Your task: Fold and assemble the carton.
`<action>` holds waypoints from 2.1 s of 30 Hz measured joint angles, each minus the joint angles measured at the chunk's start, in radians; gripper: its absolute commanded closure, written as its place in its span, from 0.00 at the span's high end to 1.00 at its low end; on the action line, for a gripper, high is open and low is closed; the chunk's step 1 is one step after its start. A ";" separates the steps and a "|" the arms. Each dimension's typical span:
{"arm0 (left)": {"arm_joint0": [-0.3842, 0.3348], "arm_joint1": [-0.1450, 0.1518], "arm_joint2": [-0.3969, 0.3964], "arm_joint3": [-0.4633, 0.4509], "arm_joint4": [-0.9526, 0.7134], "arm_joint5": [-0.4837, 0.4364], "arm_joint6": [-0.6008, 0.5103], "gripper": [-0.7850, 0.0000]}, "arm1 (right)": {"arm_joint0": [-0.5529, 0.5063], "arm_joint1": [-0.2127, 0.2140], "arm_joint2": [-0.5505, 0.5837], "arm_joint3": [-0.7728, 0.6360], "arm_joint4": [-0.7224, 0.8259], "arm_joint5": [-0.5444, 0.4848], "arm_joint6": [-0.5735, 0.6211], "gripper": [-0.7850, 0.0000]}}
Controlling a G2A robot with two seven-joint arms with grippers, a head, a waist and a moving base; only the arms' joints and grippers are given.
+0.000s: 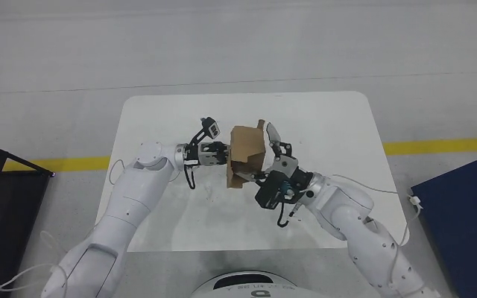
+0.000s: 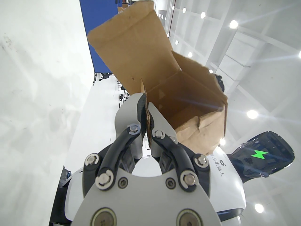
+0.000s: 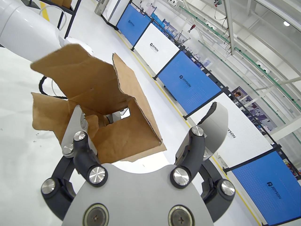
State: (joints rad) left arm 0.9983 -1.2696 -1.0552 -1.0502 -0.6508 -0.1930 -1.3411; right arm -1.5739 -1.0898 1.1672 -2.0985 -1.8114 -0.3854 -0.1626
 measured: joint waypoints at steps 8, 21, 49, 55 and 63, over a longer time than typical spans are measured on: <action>-0.002 0.002 0.003 0.000 0.011 0.000 0.004 0.00 | -0.025 0.008 0.043 -0.009 0.081 -0.040 -0.224 1.00; 0.004 0.004 0.010 -0.004 0.016 -0.005 0.002 0.00 | -0.022 0.013 0.084 0.043 0.143 -0.062 -0.321 1.00; 0.000 0.007 0.019 0.003 0.018 -0.021 0.006 0.00 | 0.043 -0.002 0.003 0.062 0.062 0.026 -0.091 1.00; 0.005 0.004 0.005 0.008 -0.058 -0.012 0.005 0.00 | 0.031 0.002 0.013 0.048 0.093 -0.017 -0.190 1.00; 0.006 0.000 0.003 0.018 -0.112 0.050 0.041 0.00 | 0.011 0.027 0.052 0.020 -0.046 -0.146 -0.409 1.00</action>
State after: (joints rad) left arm 1.0044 -1.2697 -1.0524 -1.0323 -0.7625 -0.1432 -1.3005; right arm -1.5629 -1.0627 1.2190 -2.0788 -1.8572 -0.5309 -0.5720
